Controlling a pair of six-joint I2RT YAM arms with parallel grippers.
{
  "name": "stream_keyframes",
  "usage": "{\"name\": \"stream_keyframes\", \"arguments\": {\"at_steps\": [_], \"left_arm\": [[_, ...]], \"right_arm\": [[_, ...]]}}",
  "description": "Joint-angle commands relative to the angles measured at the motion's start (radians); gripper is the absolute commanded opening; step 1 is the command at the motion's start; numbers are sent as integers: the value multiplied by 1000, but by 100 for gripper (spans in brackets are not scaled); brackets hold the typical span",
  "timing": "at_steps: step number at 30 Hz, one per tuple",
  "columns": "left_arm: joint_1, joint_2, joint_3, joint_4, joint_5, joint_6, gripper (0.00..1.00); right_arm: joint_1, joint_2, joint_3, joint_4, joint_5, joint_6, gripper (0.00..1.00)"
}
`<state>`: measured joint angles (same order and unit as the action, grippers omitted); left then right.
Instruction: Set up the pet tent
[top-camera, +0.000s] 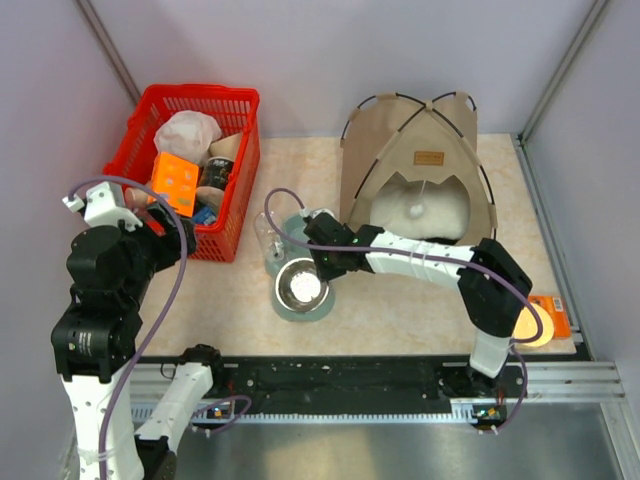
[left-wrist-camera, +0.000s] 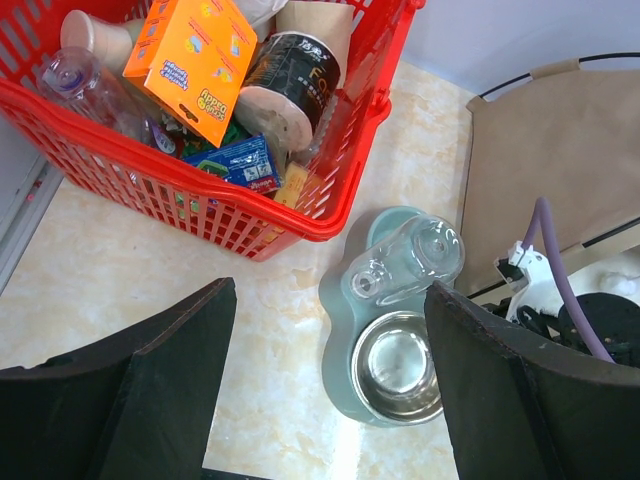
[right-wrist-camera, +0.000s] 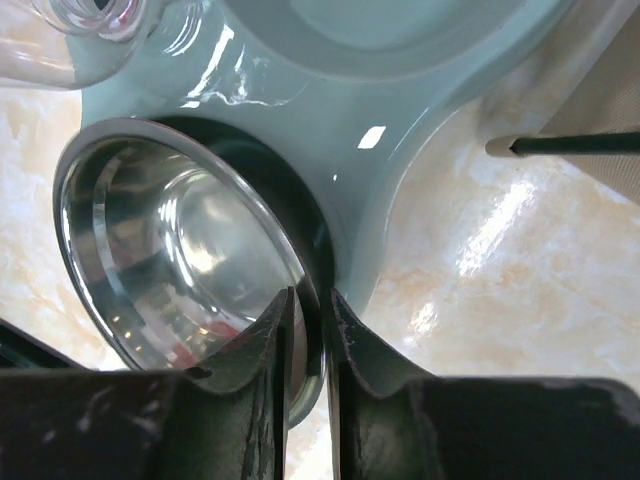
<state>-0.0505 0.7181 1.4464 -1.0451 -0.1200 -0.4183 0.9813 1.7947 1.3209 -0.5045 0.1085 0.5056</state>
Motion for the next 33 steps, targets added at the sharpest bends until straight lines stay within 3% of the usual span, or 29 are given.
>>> {"name": "stream_keyframes", "arguments": {"at_steps": [1,5,9,16,20,27,29,30,33], "left_arm": [[-2,7,-1,56,3,16,81],[-2,7,5,49,5,19,81],[-2,10,8,34,29,30,82],[-2,23,-15,-26,192,19,84],[-2,14,-44,-67,201,-5,89],[-5,-80,-199,-15,304,-22,92],[-5,-68,-179,-29,341,-4,93],[-5,-57,-166,-39,348,7,99],[-5,-34,-129,-84,297,30,99]], "right_arm": [[7,11,64,9,8,-6,25],[7,-11,80,-17,39,-10,49],[7,-57,75,-25,75,-16,63],[7,-130,72,-112,171,2,70],[5,-230,47,-184,265,37,85],[2,-492,60,-406,471,97,97],[-15,-567,75,-465,509,99,99],[-26,-604,80,-491,532,96,99],[-58,-731,69,-509,611,42,99]]}}
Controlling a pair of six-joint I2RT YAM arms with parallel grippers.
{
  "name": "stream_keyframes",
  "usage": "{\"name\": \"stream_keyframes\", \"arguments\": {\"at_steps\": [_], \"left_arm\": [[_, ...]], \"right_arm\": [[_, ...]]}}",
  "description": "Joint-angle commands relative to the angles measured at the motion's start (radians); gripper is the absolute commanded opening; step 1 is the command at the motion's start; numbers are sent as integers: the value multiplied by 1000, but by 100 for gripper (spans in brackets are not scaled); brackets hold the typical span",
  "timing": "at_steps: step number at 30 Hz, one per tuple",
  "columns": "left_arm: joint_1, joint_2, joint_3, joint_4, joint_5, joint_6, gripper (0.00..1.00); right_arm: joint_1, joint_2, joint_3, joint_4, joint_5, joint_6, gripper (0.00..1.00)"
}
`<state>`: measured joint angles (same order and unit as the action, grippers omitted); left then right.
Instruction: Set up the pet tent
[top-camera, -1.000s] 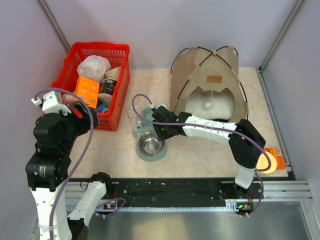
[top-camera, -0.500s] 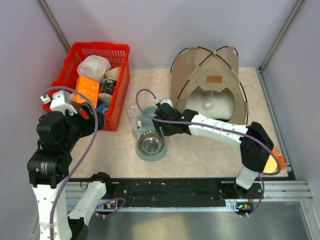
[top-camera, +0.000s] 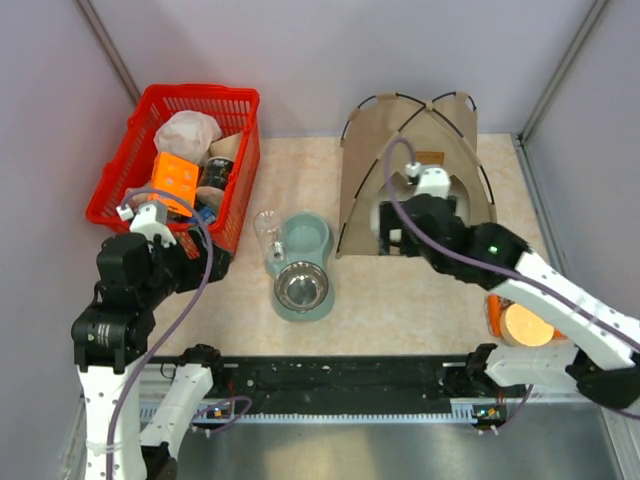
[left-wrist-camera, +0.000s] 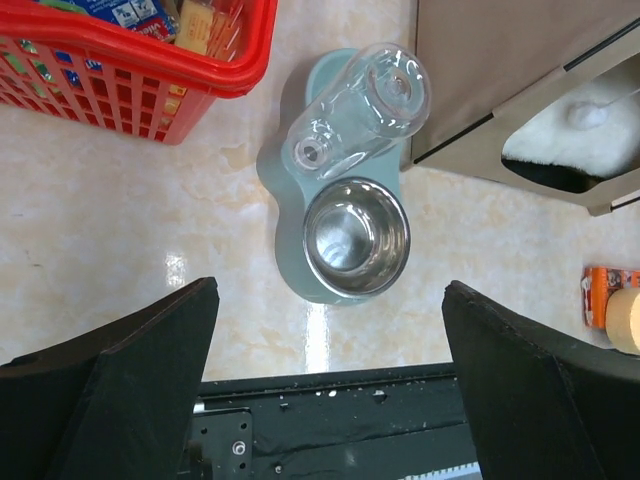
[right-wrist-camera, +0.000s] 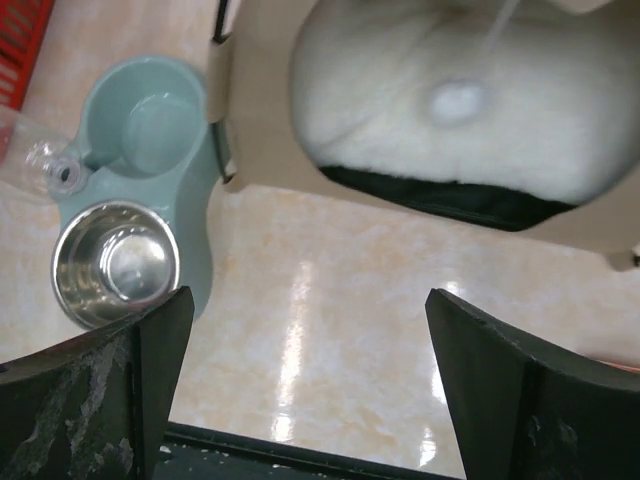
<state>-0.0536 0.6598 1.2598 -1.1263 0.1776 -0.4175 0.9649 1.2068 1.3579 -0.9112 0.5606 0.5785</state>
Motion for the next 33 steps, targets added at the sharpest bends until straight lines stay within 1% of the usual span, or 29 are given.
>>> {"name": "stream_keyframes", "arguments": {"at_steps": [1,3,4,7,12,16,20,22,26,33], "left_arm": [[-2,21,61,-9,-30,28,99],[-2,18,65,-23,-62,22,99],[-2,18,72,-29,-63,31,99],[-2,32,105,-79,-98,43,99],[-2,44,157,-127,-109,0,99],[-3,31,194,-122,-73,-26,99],[-11,31,225,-104,-27,-50,99],[-11,24,231,-90,-27,-63,99],[-12,18,248,-79,-79,-93,99],[-14,15,253,-55,-69,-126,99]], "right_arm": [[-55,-188,33,-103,174,-61,99],[-101,-245,67,-130,196,-113,99],[-118,-262,99,-171,217,-136,99],[-124,-302,176,-238,332,-190,99],[-124,-332,315,-333,404,-221,99],[-124,-349,429,-402,404,-200,99],[-124,-366,487,-433,384,-207,99],[-124,-369,520,-448,380,-209,99],[-124,-374,556,-475,357,-209,99],[-124,-363,564,-505,325,-177,99]]}}
